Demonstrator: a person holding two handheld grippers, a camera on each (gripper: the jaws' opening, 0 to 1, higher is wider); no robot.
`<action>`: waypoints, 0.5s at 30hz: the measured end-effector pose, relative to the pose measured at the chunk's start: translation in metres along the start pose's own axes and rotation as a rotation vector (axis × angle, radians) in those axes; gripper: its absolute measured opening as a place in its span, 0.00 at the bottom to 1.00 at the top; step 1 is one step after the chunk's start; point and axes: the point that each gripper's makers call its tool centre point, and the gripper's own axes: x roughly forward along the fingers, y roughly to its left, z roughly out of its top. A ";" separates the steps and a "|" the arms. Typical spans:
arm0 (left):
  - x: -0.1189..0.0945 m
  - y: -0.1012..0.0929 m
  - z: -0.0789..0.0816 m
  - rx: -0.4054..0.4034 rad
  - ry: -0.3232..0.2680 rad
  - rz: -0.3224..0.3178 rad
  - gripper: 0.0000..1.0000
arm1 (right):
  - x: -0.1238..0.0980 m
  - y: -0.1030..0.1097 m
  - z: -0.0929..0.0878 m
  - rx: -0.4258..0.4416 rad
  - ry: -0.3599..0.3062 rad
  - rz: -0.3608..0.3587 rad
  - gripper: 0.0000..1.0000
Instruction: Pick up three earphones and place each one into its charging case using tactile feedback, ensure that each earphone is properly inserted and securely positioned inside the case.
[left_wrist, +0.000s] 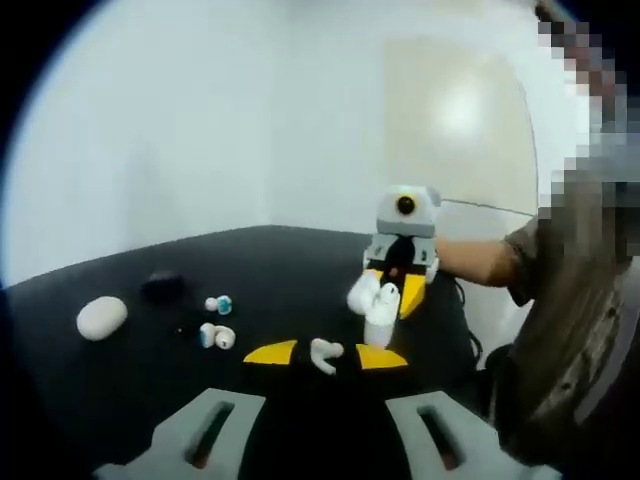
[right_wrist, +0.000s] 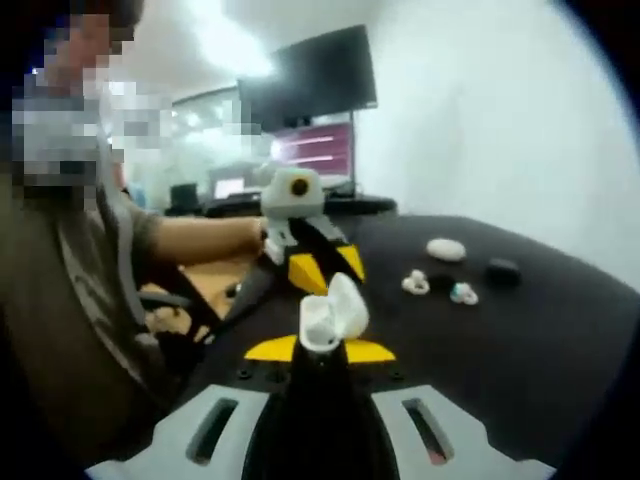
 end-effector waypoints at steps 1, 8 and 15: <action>0.000 -0.002 0.003 -0.030 -0.009 -0.024 0.21 | 0.000 0.001 0.000 0.007 -0.003 0.001 0.17; -0.015 0.015 0.028 -0.100 0.006 -0.096 0.19 | 0.000 0.003 0.000 -0.009 -0.012 -0.004 0.17; -0.007 0.018 0.031 -0.042 0.218 -0.202 0.18 | -0.001 0.002 0.000 -0.019 -0.020 0.007 0.17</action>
